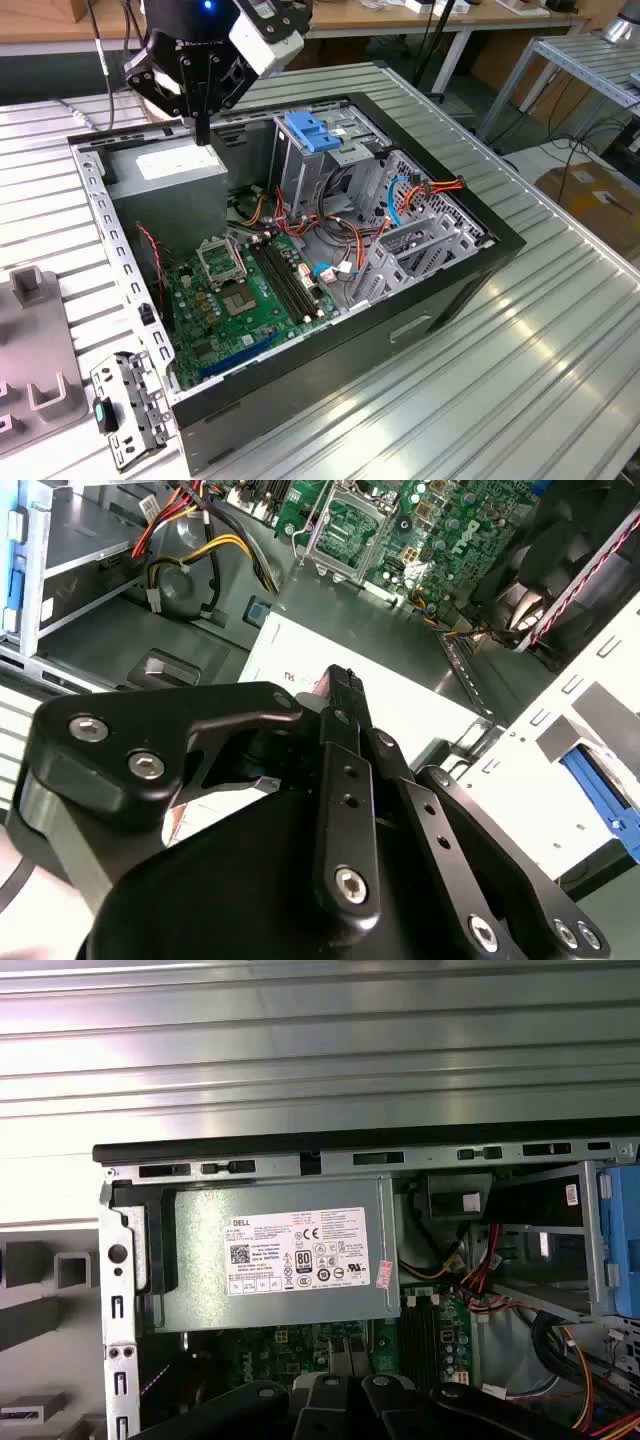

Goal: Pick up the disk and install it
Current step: 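Reach for the disk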

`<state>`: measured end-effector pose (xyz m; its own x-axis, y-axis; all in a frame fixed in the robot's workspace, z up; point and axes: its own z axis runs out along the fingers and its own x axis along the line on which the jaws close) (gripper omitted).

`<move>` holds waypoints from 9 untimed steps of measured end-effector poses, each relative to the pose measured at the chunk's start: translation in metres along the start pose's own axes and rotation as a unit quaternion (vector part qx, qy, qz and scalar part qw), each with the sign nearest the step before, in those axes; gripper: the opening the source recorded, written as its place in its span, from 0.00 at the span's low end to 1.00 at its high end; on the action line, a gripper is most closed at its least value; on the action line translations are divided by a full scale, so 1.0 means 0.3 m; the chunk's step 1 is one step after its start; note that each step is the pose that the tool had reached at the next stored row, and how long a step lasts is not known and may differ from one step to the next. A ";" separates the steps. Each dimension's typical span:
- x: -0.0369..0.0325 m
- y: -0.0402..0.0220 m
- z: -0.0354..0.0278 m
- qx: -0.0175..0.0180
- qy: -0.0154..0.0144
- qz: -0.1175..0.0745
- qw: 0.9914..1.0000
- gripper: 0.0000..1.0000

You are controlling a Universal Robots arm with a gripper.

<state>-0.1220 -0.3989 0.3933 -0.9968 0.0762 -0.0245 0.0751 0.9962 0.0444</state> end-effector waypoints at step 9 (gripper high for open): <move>0.037 -0.003 -0.001 0.000 0.000 0.000 1.000 0.11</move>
<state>-0.1330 -0.3990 0.3933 -0.9968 0.0762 -0.0244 0.0751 0.9962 0.0443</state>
